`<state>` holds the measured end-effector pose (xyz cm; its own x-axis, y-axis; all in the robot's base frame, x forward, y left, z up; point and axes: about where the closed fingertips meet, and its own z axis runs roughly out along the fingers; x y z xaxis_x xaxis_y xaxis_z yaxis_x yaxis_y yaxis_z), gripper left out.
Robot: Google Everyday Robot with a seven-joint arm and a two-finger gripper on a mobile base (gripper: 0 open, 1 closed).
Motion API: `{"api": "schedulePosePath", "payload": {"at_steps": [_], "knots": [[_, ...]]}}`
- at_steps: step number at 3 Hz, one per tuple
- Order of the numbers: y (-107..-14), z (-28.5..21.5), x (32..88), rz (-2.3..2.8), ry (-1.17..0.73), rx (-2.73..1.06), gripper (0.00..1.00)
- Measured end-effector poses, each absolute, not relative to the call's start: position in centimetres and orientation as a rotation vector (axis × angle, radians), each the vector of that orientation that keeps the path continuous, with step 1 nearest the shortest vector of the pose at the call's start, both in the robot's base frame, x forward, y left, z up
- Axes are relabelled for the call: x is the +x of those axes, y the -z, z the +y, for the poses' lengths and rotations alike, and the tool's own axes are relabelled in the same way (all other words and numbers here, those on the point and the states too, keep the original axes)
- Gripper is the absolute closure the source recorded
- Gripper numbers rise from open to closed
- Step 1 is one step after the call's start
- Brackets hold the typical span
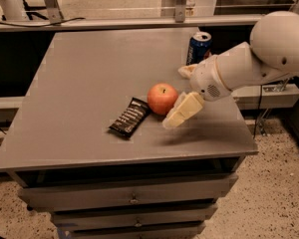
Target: Move apple near rxbar chocolate
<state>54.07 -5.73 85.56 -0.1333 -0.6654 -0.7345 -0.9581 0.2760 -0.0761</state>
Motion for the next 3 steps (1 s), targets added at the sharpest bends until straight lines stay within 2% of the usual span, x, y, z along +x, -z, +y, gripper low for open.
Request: {"api": "schedulePosePath", "payload": {"at_steps": [2, 3], "knots": [[-93.7, -13.2, 52.2, 1.720, -0.511, -1.336, 0.00], [-94.6, -13.9, 52.0, 1.706, -0.504, -1.325, 0.00]]}}
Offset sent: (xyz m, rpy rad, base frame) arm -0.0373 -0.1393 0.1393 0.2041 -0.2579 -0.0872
